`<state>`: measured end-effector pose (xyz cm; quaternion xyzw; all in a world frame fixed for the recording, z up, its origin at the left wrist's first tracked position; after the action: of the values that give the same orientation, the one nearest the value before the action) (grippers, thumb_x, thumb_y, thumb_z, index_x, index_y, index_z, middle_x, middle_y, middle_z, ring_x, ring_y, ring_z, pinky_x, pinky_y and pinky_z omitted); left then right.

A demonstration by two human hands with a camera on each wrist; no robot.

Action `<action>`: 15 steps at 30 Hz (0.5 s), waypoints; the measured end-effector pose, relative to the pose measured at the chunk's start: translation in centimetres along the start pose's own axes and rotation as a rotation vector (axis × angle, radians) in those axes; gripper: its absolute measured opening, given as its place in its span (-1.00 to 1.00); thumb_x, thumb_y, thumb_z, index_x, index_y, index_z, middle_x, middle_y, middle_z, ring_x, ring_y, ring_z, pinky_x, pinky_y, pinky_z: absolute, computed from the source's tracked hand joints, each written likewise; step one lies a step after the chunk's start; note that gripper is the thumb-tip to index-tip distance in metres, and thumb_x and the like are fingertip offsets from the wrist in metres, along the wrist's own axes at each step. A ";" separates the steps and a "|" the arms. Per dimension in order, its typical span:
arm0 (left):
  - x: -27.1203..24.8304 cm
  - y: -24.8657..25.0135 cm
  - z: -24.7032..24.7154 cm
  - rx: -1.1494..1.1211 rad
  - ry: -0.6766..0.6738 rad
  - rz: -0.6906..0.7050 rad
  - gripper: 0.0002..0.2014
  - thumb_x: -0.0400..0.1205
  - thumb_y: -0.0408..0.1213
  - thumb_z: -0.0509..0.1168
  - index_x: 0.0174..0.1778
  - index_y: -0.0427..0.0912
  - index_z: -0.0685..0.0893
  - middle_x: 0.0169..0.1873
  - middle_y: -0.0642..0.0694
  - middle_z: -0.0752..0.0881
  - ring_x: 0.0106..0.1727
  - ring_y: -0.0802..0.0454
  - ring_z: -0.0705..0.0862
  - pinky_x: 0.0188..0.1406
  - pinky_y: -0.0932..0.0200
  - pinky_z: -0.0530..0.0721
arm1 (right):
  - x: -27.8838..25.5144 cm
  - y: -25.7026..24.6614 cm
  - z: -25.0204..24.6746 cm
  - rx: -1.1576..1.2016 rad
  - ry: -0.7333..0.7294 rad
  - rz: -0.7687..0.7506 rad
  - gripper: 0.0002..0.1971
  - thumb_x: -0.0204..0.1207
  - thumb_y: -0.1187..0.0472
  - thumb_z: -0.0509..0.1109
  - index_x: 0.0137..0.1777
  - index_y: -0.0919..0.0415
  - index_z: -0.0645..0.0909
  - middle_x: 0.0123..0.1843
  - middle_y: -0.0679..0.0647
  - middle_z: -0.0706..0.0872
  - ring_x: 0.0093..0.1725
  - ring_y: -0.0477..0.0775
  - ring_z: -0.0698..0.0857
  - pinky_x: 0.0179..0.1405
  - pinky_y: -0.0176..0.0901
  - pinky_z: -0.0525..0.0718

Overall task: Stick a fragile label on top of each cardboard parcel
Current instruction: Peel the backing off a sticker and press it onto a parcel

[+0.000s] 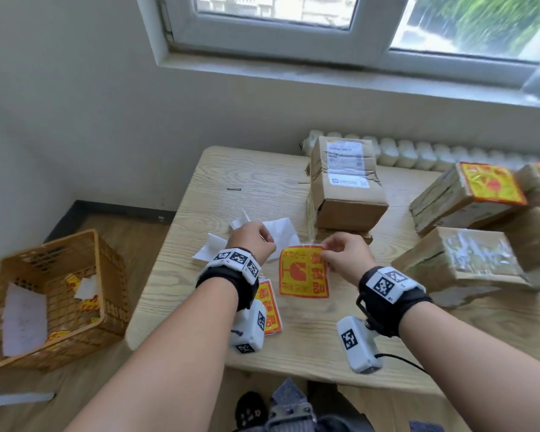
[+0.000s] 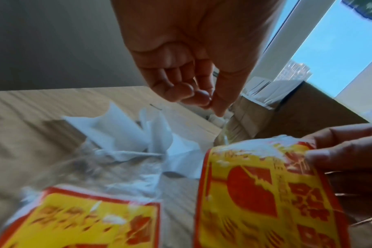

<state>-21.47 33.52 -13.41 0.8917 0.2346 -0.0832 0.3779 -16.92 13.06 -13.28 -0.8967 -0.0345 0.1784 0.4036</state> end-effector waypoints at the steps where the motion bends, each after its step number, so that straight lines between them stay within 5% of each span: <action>1: -0.1 1.2 -0.1 -0.018 -0.006 0.025 -0.90 0.47 -0.27 0.40 -0.33 0.00 0.64 -0.19 -0.01 0.77 -0.03 -0.04 0.74 -0.06 0.19 0.63 | -0.2 -0.5 -1.0 -0.010 0.037 -0.024 -0.80 0.41 0.28 0.44 -0.34 -0.06 0.64 -0.27 -0.11 0.72 -0.11 0.07 0.74 -0.03 0.00 0.74; 6: -0.5 6.2 -0.3 -0.152 -0.041 0.149 -0.97 0.51 -0.20 0.42 -0.20 -0.03 0.76 -0.16 -0.05 0.81 -0.18 0.01 0.74 -0.13 0.19 0.69 | -1.0 -3.2 -4.8 0.039 0.073 -0.126 -0.76 0.59 0.28 0.31 -0.15 -0.09 0.70 -0.22 -0.13 0.74 -0.18 -0.11 0.70 -0.34 -0.25 0.58; 15: -1.8 10.1 0.3 -0.189 -0.276 0.225 -0.84 0.58 -0.14 0.40 -0.06 -0.14 0.78 -0.20 -0.04 0.77 -0.21 0.11 0.68 -0.24 0.21 0.70 | -1.7 -5.4 -6.6 -0.004 0.048 -0.248 -0.80 0.42 0.30 0.53 -0.31 -0.01 0.63 -0.23 -0.04 0.79 -0.15 -0.03 0.79 -0.19 -0.14 0.73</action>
<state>-18.11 26.57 -6.60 0.8531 0.0864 -0.1394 0.4952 -15.74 11.64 -4.76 -0.8904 -0.1357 0.1054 0.4215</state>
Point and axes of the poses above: each hand's wrist, its own x-axis towards the middle knuckle, its own z-axis out of the palm, y = z × x, the point moved 7 cm from there along x, towards the middle knuckle
